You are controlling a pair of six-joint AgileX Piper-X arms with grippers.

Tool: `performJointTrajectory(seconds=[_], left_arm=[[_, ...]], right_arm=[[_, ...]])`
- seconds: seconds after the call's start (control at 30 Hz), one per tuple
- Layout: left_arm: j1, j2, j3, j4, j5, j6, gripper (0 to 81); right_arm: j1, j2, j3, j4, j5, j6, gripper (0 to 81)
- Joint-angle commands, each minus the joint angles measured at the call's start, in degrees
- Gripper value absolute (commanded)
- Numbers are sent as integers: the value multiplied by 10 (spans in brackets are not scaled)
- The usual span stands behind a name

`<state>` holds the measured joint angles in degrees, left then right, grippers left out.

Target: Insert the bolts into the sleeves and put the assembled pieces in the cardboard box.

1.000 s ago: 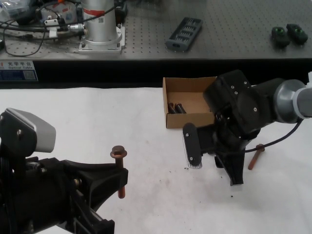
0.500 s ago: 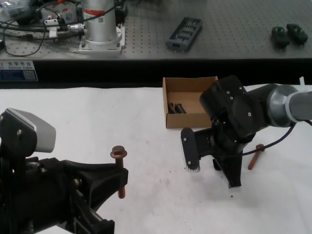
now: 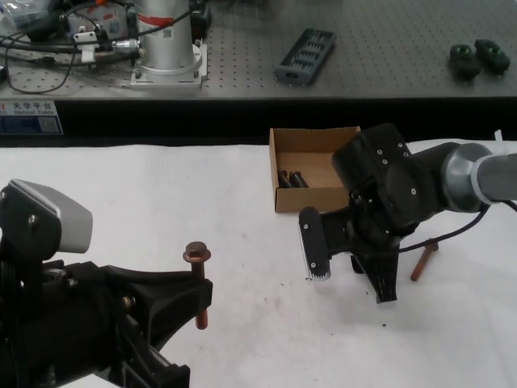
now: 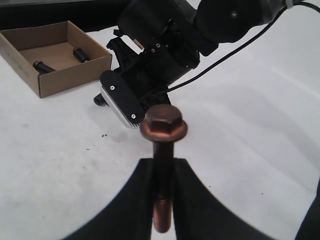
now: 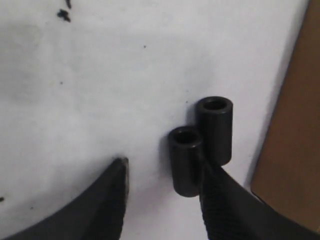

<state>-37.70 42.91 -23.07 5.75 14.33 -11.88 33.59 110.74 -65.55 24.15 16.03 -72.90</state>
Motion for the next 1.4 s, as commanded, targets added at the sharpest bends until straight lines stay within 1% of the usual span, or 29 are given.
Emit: performJointTrajectory(seconds=[0.0, 0.07, 0.13, 0.4, 0.47, 0.57, 0.63, 0.67, 0.83, 0.9, 1.03, 1.23, 1.37], left_arm=[[-3, -5, -2, -7, 6, 7, 6], [-3, -5, -2, -7, 6, 7, 6], [-3, -5, -2, -7, 6, 7, 6], [-3, -5, -2, -7, 6, 7, 6], [-3, -5, -2, -7, 6, 7, 6], [-3, -5, -2, -7, 6, 7, 6], [-3, -5, -2, -7, 6, 7, 6], [-3, -5, -2, -7, 6, 7, 6], [-3, -5, -2, -7, 6, 7, 6], [-3, -5, -2, -7, 6, 7, 6], [-3, -5, -2, -7, 6, 7, 6], [-3, -5, -2, -7, 6, 7, 6], [-3, -5, -2, -7, 6, 7, 6]], right_arm=[[-5, 12, -1, 22, 2, -4, 356], [-3, 12, -1, 47, 11, 0, 338], [-1, 12, -1, 70, 25, 2, 292], [27, 11, -1, 113, 53, 51, 8], [39, 8, -1, 131, 68, 62, 23], [56, 0, -1, 157, 86, 65, 20], [64, -11, -1, 160, 80, 67, 33], [66, -15, -1, 159, 73, 69, 54], [68, -32, -1, 146, -14, 88, 54], [68, -32, -1, 141, -29, 92, 54], [52, -32, -1, 136, -40, 103, 54], [3, -32, -18, 162, -46, 145, 54], [-26, -32, -37, 192, -97, 162, 54]])
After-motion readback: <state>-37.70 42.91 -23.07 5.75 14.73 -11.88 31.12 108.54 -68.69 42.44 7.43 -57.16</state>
